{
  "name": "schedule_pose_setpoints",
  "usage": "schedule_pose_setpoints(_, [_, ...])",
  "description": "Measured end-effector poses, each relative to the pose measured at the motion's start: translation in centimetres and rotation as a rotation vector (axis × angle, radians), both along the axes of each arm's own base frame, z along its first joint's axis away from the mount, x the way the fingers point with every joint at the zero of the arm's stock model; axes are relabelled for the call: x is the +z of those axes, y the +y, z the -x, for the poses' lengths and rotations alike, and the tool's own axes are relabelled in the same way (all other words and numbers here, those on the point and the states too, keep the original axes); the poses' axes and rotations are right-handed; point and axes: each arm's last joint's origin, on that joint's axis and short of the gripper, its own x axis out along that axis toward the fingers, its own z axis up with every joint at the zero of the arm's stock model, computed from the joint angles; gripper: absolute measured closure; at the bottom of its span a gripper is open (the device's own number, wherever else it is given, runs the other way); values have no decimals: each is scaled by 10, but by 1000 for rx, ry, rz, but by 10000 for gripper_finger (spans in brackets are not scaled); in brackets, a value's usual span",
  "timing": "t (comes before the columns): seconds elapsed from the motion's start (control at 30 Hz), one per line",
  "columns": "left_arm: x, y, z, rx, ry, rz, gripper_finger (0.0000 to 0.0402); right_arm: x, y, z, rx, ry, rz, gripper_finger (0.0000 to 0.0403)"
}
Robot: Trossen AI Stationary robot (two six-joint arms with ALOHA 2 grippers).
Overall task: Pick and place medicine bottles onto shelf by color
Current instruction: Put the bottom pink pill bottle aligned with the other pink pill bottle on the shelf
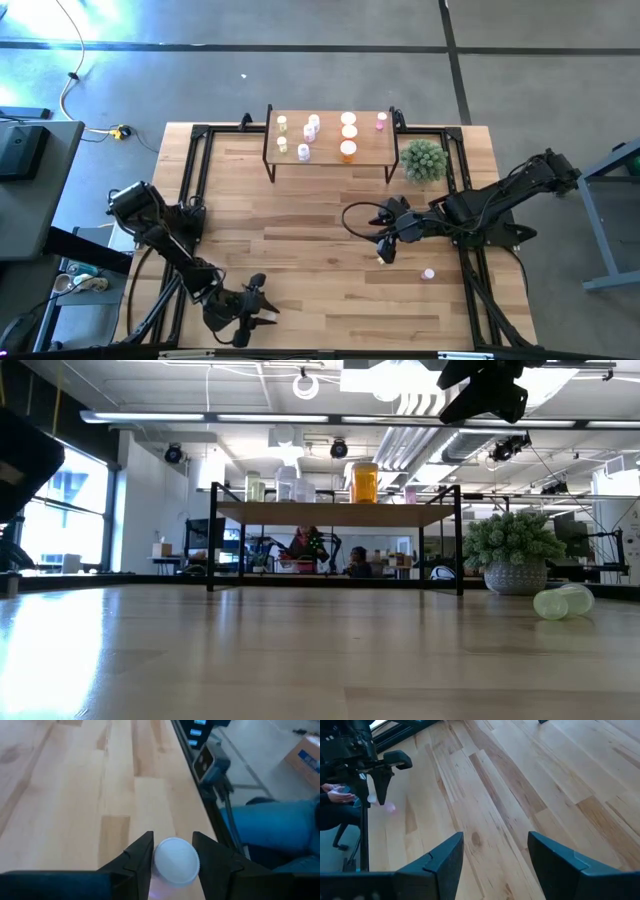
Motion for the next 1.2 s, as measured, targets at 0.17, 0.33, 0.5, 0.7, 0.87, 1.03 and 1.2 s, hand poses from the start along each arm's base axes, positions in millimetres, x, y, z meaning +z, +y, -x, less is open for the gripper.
schedule_pose_setpoints(0.17, [5, 8, -7, 28, -16, 2, 283, 0, 1, 0, 23, 0, -21, 192])
schedule_pose_setpoints(0.33, [12, 22, -24, 63, -83, -6, 283, -5, 6, -8, 76, 6, -37, 192])
schedule_pose_setpoints(0.5, [16, 43, -43, 63, -107, 23, 284, -20, 10, -19, 103, 58, 9, 192])
schedule_pose_setpoints(0.7, [19, 73, -63, 87, -126, 13, 284, -34, 16, -29, 145, 103, -12, 192])
schedule_pose_setpoints(0.87, [25, 95, -76, 91, -194, -12, 284, -39, 22, -39, 225, 71, -22, 192])
schedule_pose_setpoints(1.03, [32, 115, -87, 120, -248, -59, 284, -37, 25, -46, 284, 4, -11, 192])
schedule_pose_setpoints(1.2, [45, 128, -101, 146, -301, -114, 284, -33, 25, -49, 335, -53, 56, 192])
